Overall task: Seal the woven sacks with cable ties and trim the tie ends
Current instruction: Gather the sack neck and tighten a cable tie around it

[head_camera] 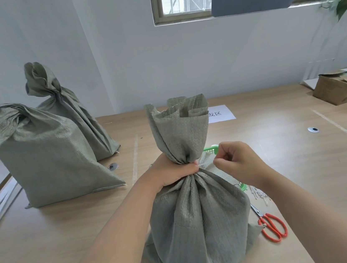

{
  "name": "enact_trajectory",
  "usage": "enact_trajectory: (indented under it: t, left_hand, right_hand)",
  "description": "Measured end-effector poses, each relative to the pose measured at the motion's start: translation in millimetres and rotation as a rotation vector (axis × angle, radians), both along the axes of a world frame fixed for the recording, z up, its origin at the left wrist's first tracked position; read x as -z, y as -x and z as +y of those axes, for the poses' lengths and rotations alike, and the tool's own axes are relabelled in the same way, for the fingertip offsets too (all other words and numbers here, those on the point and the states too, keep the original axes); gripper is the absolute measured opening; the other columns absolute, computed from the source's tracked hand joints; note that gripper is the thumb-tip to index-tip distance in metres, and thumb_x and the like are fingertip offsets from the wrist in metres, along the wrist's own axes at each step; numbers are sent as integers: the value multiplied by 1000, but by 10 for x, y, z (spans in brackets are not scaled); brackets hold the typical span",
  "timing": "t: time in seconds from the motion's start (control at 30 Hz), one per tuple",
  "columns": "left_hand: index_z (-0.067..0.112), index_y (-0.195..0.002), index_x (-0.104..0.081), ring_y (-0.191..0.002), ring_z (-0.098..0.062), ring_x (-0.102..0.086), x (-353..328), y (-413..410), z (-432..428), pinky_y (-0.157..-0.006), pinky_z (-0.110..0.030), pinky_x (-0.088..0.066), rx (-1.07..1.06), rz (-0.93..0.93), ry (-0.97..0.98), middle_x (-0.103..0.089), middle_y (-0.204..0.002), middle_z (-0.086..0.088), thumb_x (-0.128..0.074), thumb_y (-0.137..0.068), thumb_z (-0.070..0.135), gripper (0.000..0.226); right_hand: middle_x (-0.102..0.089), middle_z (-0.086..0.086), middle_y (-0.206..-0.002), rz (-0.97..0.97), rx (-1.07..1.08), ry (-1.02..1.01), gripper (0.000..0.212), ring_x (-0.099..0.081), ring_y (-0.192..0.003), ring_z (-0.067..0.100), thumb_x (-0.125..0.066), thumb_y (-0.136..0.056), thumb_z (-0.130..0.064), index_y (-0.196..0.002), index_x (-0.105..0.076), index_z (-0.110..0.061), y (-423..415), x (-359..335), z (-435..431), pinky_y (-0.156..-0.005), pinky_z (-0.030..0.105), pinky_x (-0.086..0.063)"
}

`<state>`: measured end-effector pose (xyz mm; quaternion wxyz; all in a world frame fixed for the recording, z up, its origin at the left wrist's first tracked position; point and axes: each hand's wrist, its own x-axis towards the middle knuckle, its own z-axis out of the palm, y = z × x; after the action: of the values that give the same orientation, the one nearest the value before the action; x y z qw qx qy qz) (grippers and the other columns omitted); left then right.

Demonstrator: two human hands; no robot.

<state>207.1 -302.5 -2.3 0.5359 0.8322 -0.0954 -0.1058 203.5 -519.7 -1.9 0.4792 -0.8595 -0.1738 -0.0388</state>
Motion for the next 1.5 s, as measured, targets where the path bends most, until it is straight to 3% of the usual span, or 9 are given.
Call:
enact_trajectory:
  t: [0.13, 0.27, 0.53, 0.73, 0.83, 0.93, 1.2, 1.37, 1.5]
  left_hand:
    - [8, -85, -70, -84, -10, -59, 9, 5, 48, -85, -32, -48, 7, 22, 32, -67, -84, 2, -72, -63, 41, 40]
    - [13, -88, -73, -86, -7, -64, -15, 8, 49, -88, -31, -51, 32, 49, 14, -72, -88, 5, -76, -80, 24, 14]
    - [25, -101, -78, -100, -4, -69, -53, 41, 10, -94, -31, -56, -34, -9, 4, -77, -101, 11, -85, -78, 21, 25]
    - [22, -100, -77, -99, -9, -70, -45, 90, 15, -93, -36, -58, -29, 11, -7, -77, -100, 5, -82, -77, 20, 23]
    - [19, -95, -76, -96, -11, -70, -55, 91, -28, -90, -36, -59, -35, 16, -69, -77, -96, 1, -76, -79, 19, 16]
    - [23, -92, -74, -87, 2, -66, -103, 93, -28, -78, -17, -55, 1, 2, -63, -74, -91, 11, -75, -85, 18, 9]
    - [4, -96, -70, -73, -2, -53, -109, 63, 46, -62, -10, -44, 20, 11, -198, -65, -85, 1, -68, -87, 17, 16]
    - [5, -99, -72, -80, -6, -58, -100, 75, 39, -72, -18, -48, 15, 12, -181, -71, -93, -3, -70, -87, 14, 15]
    - [12, -100, -74, -89, -6, -64, -101, 83, 41, -81, -22, -53, 14, 11, -140, -75, -102, -5, -73, -85, 12, 16]
  right_hand:
    - [-57, -6, -57, 36, -18, -33, 18, -42, -51, 9, -68, -85, -2, -71, -68, -14, -43, 30, -29, -53, 27, -38]
    - [-65, -14, -76, -146, -120, 213, 17, -55, -62, 4, -69, -85, -7, -89, -78, -21, -29, -48, 51, -64, 12, -41]
    - [-71, 2, -111, -148, -238, 634, 21, -62, -102, 28, -46, -96, -17, -114, -57, -18, -73, -131, 248, -85, 39, -48]
    - [-64, -5, -76, -224, -261, 723, 40, -51, -71, 21, -27, -80, -42, -90, -63, -29, -67, -109, 274, -73, 36, -48]
    - [-45, -5, -54, -272, -251, 650, 26, -41, -57, 23, -31, -73, -45, -72, -51, -28, -78, -57, 272, -59, 36, -46]
    - [-29, 0, -46, -311, -240, 591, 29, -31, -48, 26, -38, -77, -40, -56, -31, -21, -104, -27, 233, -48, 36, -36]
    - [-28, 7, -50, -280, -236, 494, 26, -21, -50, 17, -35, -75, -31, -56, -31, -14, -107, -18, 191, -49, 29, -22]
    - [-64, -1, -68, -352, -280, 682, 36, -58, -65, 29, -28, -78, -31, -81, -63, -22, -140, 23, 194, -60, 37, -49]
    - [-69, 1, -81, -370, -281, 673, 42, -60, -73, 26, -25, -80, -38, -88, -63, -20, -108, 31, 279, -67, 41, -50]
